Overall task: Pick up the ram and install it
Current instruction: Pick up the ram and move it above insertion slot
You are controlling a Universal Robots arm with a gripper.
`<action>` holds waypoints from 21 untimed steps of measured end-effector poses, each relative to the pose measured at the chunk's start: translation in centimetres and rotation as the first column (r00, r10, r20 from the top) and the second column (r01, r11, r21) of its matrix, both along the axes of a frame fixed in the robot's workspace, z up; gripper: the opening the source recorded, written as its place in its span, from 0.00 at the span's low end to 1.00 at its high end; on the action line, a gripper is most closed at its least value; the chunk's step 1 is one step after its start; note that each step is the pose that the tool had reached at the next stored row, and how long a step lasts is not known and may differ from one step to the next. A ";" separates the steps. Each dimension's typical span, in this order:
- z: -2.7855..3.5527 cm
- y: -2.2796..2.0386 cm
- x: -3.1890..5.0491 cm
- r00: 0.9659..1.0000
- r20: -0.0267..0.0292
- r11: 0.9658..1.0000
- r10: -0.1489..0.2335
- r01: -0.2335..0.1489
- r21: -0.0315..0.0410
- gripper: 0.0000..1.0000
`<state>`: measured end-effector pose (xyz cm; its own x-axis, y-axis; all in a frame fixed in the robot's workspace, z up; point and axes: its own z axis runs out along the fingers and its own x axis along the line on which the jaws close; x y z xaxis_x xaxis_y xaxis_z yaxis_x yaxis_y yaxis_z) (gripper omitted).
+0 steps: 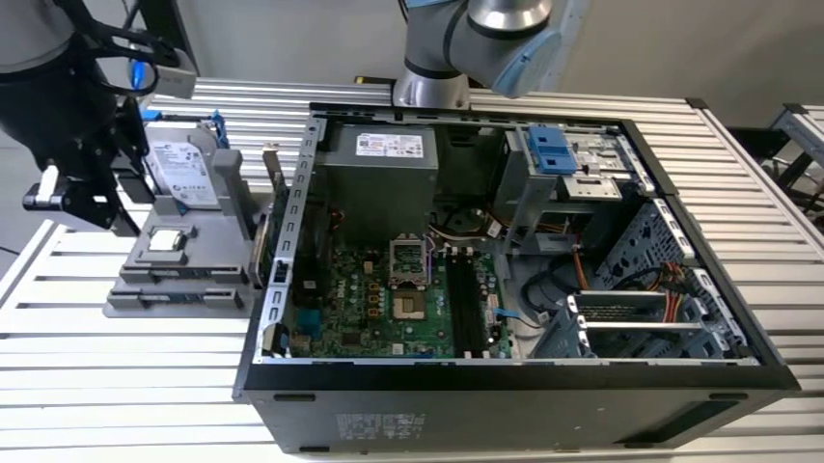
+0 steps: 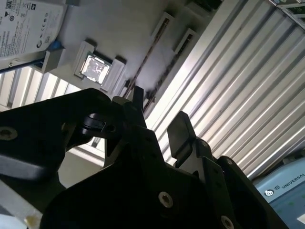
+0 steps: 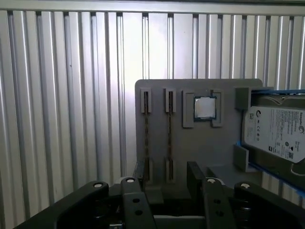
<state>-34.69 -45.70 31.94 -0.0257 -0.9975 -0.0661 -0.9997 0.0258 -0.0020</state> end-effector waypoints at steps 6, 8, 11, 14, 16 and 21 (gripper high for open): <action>-0.61 0.00 0.00 1.000 0.000 1.000 -0.022 0.022 -0.011 1.00; -0.81 0.00 0.00 1.000 0.000 1.000 -0.026 0.026 -0.013 1.00; -1.08 0.00 0.00 0.999 0.000 0.999 -0.033 0.033 -0.015 1.00; -1.39 0.00 0.00 0.999 0.000 0.999 -0.040 0.040 -0.017 1.00; -1.59 0.00 0.00 0.999 0.000 0.999 -0.044 0.044 -0.017 1.00; -2.07 0.00 0.00 0.999 0.000 0.998 -0.054 0.054 -0.018 1.00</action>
<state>-34.70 -45.70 29.87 -0.0793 -0.9957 -0.0480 -0.9968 0.0795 -0.0028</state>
